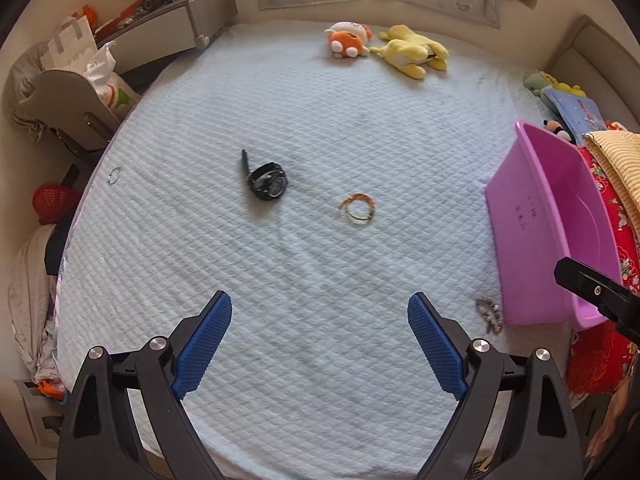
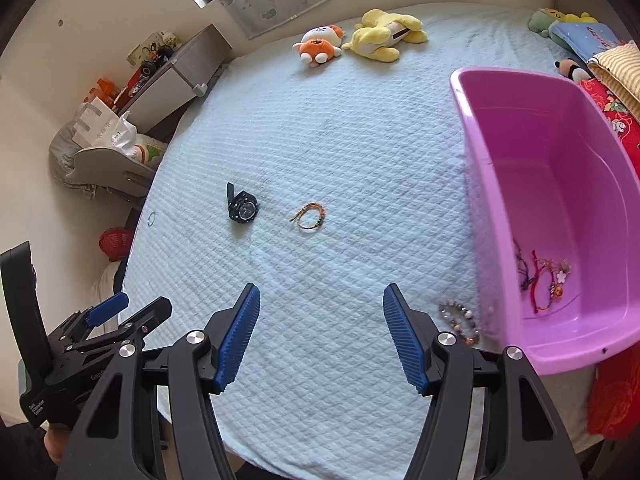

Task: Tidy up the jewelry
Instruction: 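Withdraw both open tools from the tub toward the watch and orange bracelet, then lower the left tool around the black wristwatch while the right tool approaches the orange braided bracelet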

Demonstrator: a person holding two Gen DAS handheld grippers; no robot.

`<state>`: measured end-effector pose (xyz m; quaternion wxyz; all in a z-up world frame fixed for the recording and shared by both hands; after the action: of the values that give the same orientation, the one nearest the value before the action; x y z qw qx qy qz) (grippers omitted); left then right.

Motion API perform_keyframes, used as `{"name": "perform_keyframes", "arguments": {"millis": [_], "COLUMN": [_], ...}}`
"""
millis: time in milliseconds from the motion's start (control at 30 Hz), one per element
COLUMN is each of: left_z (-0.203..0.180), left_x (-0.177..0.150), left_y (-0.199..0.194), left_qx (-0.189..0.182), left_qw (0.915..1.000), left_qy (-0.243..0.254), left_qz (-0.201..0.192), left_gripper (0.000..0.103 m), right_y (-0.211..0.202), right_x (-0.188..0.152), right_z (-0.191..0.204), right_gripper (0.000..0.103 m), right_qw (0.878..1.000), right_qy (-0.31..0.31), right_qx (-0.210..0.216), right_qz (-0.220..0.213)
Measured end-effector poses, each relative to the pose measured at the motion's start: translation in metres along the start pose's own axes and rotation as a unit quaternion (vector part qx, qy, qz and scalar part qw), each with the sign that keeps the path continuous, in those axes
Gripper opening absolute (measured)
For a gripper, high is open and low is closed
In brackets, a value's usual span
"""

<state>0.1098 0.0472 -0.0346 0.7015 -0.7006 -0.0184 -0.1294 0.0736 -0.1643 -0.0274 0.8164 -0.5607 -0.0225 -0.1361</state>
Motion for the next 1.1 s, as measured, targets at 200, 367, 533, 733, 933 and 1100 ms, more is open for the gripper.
{"name": "perform_keyframes", "arguments": {"millis": [200,367,533,733,933,1100], "left_z": [0.076,0.117,0.141,0.145,0.142,0.136], "left_x": [0.013,0.031,0.047,0.063,0.074,0.084], "left_y": [0.024,0.047,0.07,0.101,0.14,0.174], "left_qx": [0.002,0.005,0.0,-0.004,-0.002,-0.003], "left_qw": [0.9999,0.9996,0.9997,0.9997,0.9998,0.9999], "left_qy": [0.013,0.027,0.021,0.02,0.018,0.013], "left_qz": [-0.004,0.003,0.009,0.009,0.006,-0.001], "left_gripper": [0.089,0.089,0.089,0.089,0.089,0.089], "right_y": [0.047,0.077,0.098,0.128,0.173,0.213], "right_x": [-0.002,0.005,0.015,0.028,0.039,0.047], "right_z": [0.055,0.089,0.106,0.103,0.081,0.057], "right_gripper": [0.062,0.062,0.062,0.063,0.063,0.063], "right_qw": [0.999,0.998,0.997,0.996,0.995,0.994], "right_qy": [0.029,0.045,0.038,0.024,0.016,0.017], "right_qx": [-0.025,-0.042,-0.06,-0.085,-0.101,-0.106], "right_qz": [0.003,0.005,0.013,0.009,0.006,0.006]}}
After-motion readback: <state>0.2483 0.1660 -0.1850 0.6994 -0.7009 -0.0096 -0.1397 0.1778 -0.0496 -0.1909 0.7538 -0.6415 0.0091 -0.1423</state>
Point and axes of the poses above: each gripper's, at about its wrist camera, not at the fingertips, and y roughly the way its jaws point, z to its left, x to its top, the point moved 4 cm from there along y, roughly the way its jaws point, and after that the axes turned 13 degrees about z, right-handed, at the moved point
